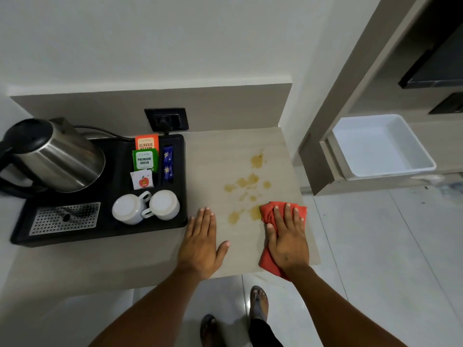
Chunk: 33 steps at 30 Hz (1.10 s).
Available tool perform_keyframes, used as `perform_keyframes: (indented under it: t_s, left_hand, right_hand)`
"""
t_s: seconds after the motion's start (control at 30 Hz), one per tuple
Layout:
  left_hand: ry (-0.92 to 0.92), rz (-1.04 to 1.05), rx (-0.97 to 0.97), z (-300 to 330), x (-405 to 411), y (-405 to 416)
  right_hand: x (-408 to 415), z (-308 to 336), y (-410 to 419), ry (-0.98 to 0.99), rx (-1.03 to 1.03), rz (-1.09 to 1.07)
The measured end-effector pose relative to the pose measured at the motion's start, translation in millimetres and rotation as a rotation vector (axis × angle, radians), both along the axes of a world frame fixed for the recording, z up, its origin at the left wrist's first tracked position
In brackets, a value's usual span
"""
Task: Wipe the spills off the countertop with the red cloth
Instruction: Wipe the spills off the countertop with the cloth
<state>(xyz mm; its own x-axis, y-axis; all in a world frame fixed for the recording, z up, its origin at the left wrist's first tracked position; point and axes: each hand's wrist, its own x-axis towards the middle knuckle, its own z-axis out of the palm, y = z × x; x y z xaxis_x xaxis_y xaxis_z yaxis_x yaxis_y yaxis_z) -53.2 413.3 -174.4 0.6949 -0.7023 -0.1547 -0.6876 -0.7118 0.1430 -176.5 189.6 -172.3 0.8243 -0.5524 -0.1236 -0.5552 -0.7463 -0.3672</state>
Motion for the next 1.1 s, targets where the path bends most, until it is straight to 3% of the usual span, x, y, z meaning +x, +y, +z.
perform_keyframes:
  t_s: [0.17, 0.23, 0.37, 0.5, 0.7, 0.8, 0.9, 1.0, 1.1]
  left_hand:
    - [0.023, -0.004, -0.058, -1, 1, 0]
    - [0.017, 0.004, -0.093, -1, 1, -1]
    - [0.013, 0.015, -0.105, -8, 1, 1]
    - [0.028, 0.02, -0.106, -14, 4, 2]
    - [0.018, 0.023, -0.095, -13, 5, 2]
    - [0.003, 0.023, -0.095, -8, 4, 0]
    - [0.017, 0.027, -0.105, -4, 4, 0]
    - [0.016, 0.025, -0.101, -3, 6, 0]
    - [0.025, 0.031, -0.101, -5, 4, 1]
  right_hand:
    - [62, 6, -41, 0.004, 0.007, -0.059]
    - [85, 7, -48, 0.021, -0.01, 0.01]
    - [49, 3, -42, 0.046, -0.064, 0.199]
    - [38, 3, -57, 0.056, -0.026, 0.21]
    - [139, 10, -93, 0.027, -0.069, 0.157]
    - [175, 13, -90, 0.036, -0.075, 0.325]
    - [151, 14, -79, 0.002, -0.07, 0.468]
    - [118, 13, -91, -0.018, -0.045, 0.446]
    - [140, 10, -115, -0.021, -0.038, 0.381]
